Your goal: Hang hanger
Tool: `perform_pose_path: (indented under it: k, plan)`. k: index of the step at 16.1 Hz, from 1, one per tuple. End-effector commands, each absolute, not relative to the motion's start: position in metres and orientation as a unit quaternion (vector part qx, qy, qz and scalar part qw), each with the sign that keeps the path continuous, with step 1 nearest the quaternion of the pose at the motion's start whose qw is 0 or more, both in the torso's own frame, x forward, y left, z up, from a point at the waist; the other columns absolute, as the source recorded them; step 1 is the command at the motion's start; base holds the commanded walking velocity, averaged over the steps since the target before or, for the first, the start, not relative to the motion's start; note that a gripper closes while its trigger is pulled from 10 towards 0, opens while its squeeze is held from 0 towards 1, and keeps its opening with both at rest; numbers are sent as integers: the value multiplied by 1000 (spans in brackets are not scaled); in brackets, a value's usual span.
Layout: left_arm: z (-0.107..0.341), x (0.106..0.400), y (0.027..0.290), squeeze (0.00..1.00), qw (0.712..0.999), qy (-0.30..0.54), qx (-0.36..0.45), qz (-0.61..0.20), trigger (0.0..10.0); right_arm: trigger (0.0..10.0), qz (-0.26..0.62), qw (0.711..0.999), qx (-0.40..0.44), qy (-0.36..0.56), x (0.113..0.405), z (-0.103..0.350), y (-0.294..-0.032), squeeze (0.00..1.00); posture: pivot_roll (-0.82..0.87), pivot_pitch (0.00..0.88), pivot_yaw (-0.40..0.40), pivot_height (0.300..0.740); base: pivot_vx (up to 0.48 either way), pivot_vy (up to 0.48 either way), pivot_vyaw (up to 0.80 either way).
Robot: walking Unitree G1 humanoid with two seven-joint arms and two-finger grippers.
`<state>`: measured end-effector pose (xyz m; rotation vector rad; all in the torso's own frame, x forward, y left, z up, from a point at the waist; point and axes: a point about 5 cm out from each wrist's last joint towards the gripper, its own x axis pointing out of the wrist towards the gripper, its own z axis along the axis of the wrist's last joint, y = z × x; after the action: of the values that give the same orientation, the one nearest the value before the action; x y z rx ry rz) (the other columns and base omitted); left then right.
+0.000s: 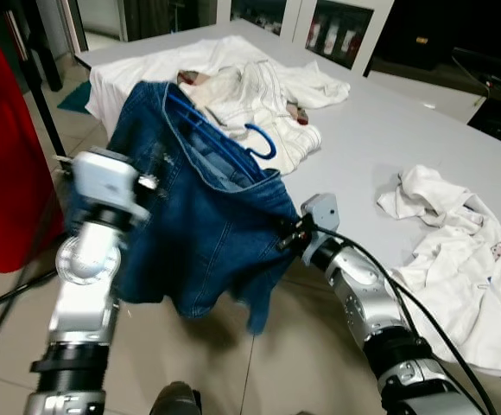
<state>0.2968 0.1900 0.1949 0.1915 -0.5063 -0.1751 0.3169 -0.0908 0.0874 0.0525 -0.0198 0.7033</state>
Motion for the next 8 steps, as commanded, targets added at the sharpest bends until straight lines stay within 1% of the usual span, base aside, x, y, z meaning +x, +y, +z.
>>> perform_pose_path:
  k: [1,4,6,8]
  plan:
    - [205,295,192,0,959,-259,79,-79,10000,0,336,941,21,-34,322,96,-98,0,219,15,-100,710,0,0,0]
    - [200,294,194,0,965,-243,69,-71,10000,0,352,935,-12,-38,318,94,-95,0,222,17,-99,710,0,0,0]
    - [181,302,200,0,982,-180,47,-43,10000,0,372,926,-41,-47,313,92,-89,0,218,17,-99,710,0,0,0]
    - [174,305,203,0,987,-155,25,-25,10000,0,377,923,-49,-54,312,94,-88,0,213,15,-98,710,0,0,0]
